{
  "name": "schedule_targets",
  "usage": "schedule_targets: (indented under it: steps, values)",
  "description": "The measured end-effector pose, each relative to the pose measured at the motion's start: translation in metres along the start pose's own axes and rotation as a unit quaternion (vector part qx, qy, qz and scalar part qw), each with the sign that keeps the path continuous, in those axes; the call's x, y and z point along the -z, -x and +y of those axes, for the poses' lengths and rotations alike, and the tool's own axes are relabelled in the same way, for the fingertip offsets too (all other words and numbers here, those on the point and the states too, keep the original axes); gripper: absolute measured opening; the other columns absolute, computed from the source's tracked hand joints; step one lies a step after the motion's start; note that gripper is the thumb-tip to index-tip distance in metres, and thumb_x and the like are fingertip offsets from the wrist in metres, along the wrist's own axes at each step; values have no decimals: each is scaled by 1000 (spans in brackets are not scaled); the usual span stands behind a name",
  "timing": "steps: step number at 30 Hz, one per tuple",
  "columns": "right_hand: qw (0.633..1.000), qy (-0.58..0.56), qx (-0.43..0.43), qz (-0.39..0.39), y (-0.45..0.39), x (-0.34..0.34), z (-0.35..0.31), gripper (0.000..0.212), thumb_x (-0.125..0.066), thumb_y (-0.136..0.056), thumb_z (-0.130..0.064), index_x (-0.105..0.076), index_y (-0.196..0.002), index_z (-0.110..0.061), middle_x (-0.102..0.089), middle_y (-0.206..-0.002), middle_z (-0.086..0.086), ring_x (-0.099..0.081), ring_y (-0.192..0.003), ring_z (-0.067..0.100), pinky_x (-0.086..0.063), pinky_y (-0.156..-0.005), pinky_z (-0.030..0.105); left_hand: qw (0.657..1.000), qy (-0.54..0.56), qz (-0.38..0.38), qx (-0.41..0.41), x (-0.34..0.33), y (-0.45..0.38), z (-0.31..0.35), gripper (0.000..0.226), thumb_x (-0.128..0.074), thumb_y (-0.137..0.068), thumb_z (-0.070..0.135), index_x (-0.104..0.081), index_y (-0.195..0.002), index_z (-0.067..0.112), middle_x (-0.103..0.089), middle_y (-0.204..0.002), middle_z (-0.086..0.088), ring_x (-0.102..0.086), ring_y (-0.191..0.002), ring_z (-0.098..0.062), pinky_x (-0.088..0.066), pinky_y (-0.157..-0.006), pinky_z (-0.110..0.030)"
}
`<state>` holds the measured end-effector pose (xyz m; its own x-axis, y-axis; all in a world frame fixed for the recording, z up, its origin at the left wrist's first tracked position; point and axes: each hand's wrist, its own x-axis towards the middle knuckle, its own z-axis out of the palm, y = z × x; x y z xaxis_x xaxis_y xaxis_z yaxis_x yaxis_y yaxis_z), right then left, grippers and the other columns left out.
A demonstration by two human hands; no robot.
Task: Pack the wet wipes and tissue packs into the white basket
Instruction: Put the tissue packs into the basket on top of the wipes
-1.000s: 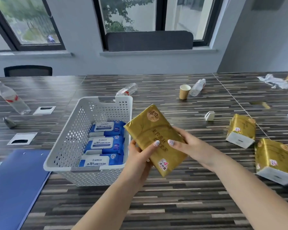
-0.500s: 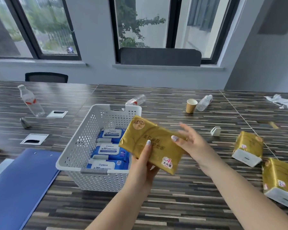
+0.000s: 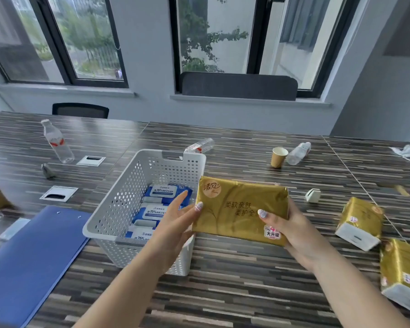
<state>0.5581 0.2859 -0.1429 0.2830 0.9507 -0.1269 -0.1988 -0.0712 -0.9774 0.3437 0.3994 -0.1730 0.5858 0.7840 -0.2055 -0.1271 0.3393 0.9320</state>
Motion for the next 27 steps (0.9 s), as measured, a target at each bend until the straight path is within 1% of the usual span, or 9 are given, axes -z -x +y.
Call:
schedule_targets:
  steps: [2,4,6,11,17,19,21,24,27]
  values:
    - [999,13,-24,-18,1,4,-2,104,-93,-44,-36,-42,-134,-33,-68,-116,3,-68,-104,21,-54,-89,40,999,-37,-34,8,-2,5,5,104,-79,-63,47,-22,-149,33,-70,-119,3,-60,-120,-22,-33,-110,-55]
    - [998,32,-34,-35,3,5,-4,105,-85,-59,-20,-26,-144,-39,-63,-119,0,-64,-109,20,-51,-93,40,995,-77,-65,10,-11,11,5,88,-74,-68,49,-35,-143,25,-68,-123,1,-61,-117,-24,-42,-103,-57]
    - [997,51,-50,-43,4,6,-5,109,-78,-59,-23,-17,-147,-42,-59,-122,-2,-60,-112,18,-48,-98,42,994,-95,-46,13,-24,17,3,67,-71,-72,50,-50,-130,23,-68,-122,-2,-64,-112,-24,-48,-98,-55]
    - [992,117,-31,21,6,11,2,102,-71,-51,-62,-30,-143,-42,-55,-127,-8,-55,-117,21,-48,-98,48,992,-115,55,13,-51,21,-5,53,-66,-72,53,-55,-116,27,-70,-114,-1,-68,-103,-17,-52,-96,-44]
    - [986,157,2,52,10,35,6,82,-62,-61,-71,-50,-132,-30,-67,-117,-5,-63,-110,20,-52,-92,47,978,-187,90,-17,-72,17,-9,25,-58,-88,48,-61,-107,32,-72,-106,4,-69,-99,-13,-53,-95,-41]
    - [985,164,2,51,11,42,5,75,-60,-63,-70,-54,-126,-29,-69,-112,-5,-65,-106,19,-54,-89,45,983,-170,76,-2,-79,17,-9,32,-58,-86,51,-62,-111,31,-73,-107,4,-69,-100,-14,-52,-96,-42]
    - [987,149,1,57,11,47,2,60,-60,-65,-64,-60,-113,-28,-72,-105,-3,-68,-98,19,-56,-84,42,989,-135,48,24,-82,18,-12,62,-64,-75,62,-53,-126,29,-70,-117,3,-66,-109,-17,-49,-100,-44]
    - [994,91,-37,48,11,52,-1,47,-62,-67,-57,-63,-104,-27,-74,-101,4,-71,-92,25,-56,-82,46,992,-111,19,57,-79,19,-18,105,-75,-62,67,-21,-148,40,-54,-141,2,-54,-126,-19,-37,-110,-49]
    - [994,72,-83,-6,12,57,-3,78,-70,-60,-56,-48,-131,-29,-67,-119,6,-67,-102,27,-54,-86,46,995,-95,11,43,-81,24,-18,97,-80,-66,52,-29,-145,31,-60,-133,1,-61,-119,-18,-44,-105,-47]
